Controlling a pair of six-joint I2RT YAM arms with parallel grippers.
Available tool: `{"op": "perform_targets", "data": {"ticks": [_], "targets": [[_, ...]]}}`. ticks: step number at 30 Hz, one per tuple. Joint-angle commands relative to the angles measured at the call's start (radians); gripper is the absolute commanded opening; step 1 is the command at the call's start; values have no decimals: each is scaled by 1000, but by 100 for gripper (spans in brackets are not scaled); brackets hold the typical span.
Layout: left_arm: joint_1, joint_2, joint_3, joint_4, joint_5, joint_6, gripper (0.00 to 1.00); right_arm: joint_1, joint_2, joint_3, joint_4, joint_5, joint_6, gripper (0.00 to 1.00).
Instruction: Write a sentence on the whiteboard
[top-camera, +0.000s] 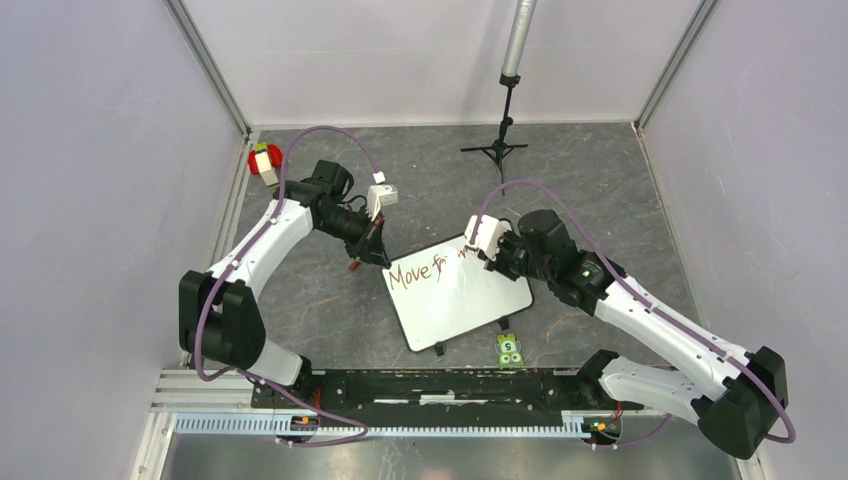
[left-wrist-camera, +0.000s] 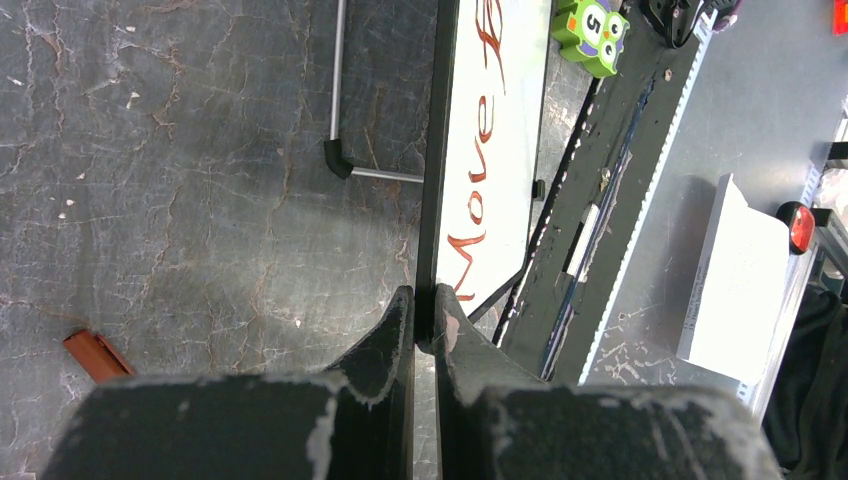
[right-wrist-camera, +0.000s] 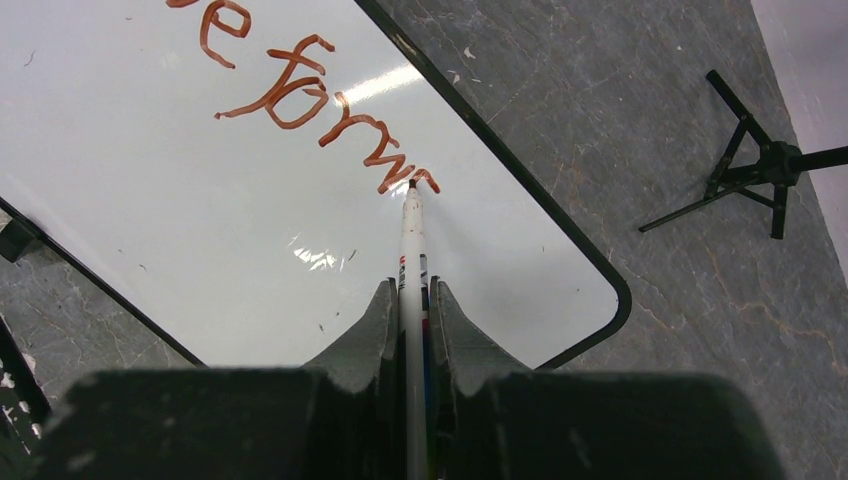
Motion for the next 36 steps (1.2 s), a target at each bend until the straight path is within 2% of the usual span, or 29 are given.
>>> {"op": "perform_targets", "data": {"ticks": [1, 21, 36], "targets": [[-28, 40, -15, -31, -56, 40, 2, -3, -23, -32, -19, 7, -7, 0], [-28, 44, -11, -31, -56, 36, 2, -30, -4, 33, -12, 60, -27, 0], [-28, 45, -11, -32, -58, 38, 2, -33, -28, -12, -46, -3, -27, 0]]}}
